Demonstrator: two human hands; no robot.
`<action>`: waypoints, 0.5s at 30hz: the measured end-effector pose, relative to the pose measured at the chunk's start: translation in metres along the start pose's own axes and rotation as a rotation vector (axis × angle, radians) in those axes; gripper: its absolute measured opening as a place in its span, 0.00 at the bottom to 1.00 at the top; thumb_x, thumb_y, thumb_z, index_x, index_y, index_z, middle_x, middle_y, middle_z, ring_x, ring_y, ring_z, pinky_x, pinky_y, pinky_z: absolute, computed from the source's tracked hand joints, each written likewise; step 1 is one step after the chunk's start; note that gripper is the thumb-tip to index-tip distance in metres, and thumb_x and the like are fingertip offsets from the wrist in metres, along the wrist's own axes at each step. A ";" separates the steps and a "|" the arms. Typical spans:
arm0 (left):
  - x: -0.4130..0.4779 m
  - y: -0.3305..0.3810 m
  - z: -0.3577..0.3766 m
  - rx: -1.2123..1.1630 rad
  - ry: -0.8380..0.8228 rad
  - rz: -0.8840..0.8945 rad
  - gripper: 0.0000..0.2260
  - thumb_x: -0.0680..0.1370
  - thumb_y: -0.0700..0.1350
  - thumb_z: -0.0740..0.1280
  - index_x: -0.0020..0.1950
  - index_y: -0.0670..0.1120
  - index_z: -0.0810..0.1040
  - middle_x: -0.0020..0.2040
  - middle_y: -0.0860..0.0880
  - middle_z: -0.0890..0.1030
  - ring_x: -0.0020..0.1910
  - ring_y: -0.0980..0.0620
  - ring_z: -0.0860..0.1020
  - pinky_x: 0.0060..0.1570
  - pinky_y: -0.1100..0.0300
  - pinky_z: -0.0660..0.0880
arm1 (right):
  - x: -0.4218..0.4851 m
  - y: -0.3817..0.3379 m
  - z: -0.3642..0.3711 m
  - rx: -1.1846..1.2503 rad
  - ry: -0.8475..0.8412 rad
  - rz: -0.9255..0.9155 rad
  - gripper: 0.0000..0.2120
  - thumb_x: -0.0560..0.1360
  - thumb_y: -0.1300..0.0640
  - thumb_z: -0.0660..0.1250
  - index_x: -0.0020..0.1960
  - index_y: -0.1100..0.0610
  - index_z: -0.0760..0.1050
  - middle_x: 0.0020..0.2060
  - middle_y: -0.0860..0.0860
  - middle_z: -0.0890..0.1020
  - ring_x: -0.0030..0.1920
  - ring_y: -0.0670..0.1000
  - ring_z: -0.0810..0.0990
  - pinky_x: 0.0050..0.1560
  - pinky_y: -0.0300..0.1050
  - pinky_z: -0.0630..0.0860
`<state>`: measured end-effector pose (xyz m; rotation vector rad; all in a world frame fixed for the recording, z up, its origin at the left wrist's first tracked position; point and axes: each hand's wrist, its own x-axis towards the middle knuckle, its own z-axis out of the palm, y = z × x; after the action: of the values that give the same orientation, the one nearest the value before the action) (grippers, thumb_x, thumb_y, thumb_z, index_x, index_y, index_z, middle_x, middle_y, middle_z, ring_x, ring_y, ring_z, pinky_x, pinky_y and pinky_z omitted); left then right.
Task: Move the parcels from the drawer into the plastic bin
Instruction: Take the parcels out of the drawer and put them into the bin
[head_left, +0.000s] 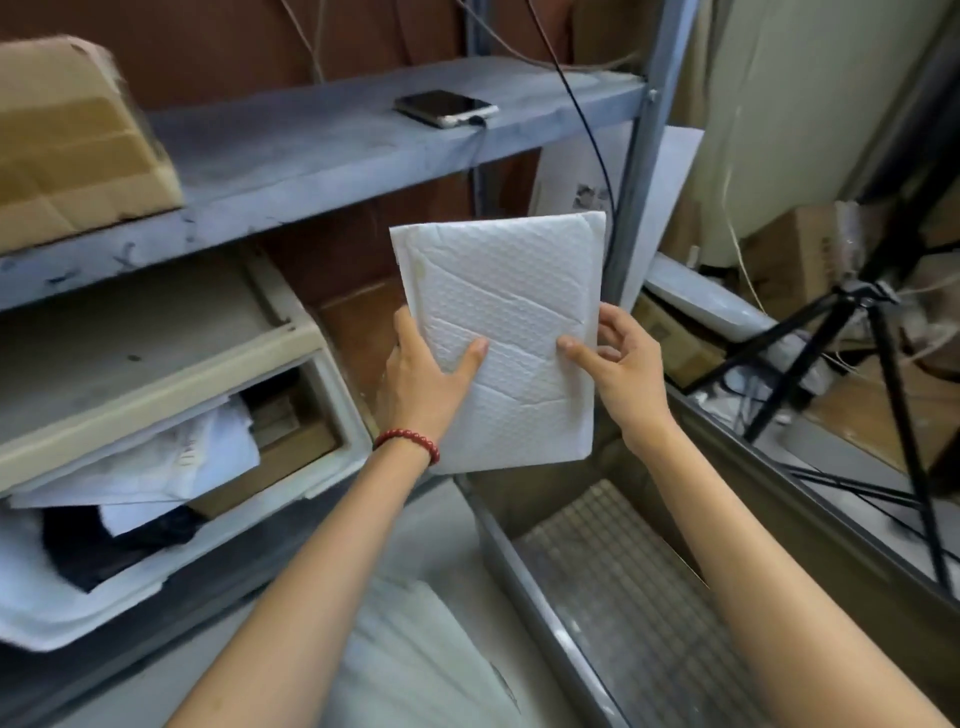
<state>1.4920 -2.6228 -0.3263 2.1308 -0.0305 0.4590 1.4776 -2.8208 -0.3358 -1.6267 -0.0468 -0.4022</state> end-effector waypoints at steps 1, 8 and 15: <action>-0.004 -0.001 0.013 -0.026 -0.023 -0.017 0.30 0.72 0.58 0.71 0.65 0.46 0.62 0.55 0.51 0.73 0.53 0.46 0.76 0.46 0.54 0.74 | -0.001 0.006 -0.010 -0.026 0.005 0.017 0.18 0.74 0.59 0.72 0.62 0.55 0.73 0.56 0.47 0.81 0.55 0.43 0.81 0.55 0.44 0.80; -0.037 -0.021 0.085 -0.015 -0.203 -0.086 0.51 0.66 0.54 0.77 0.78 0.48 0.47 0.72 0.44 0.61 0.67 0.45 0.67 0.55 0.57 0.67 | -0.026 0.071 -0.055 -0.157 -0.029 0.201 0.17 0.77 0.55 0.68 0.62 0.50 0.66 0.53 0.52 0.82 0.51 0.54 0.84 0.52 0.55 0.81; -0.049 -0.044 0.126 0.155 -0.512 0.013 0.47 0.67 0.57 0.76 0.78 0.52 0.51 0.73 0.46 0.57 0.69 0.49 0.62 0.63 0.60 0.63 | -0.048 0.126 -0.083 -0.115 0.044 0.398 0.16 0.79 0.55 0.65 0.64 0.52 0.64 0.56 0.56 0.81 0.49 0.52 0.83 0.48 0.49 0.82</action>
<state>1.4939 -2.7072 -0.4410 2.3499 -0.3078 -0.0904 1.4478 -2.9051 -0.4664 -1.6914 0.3339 -0.1348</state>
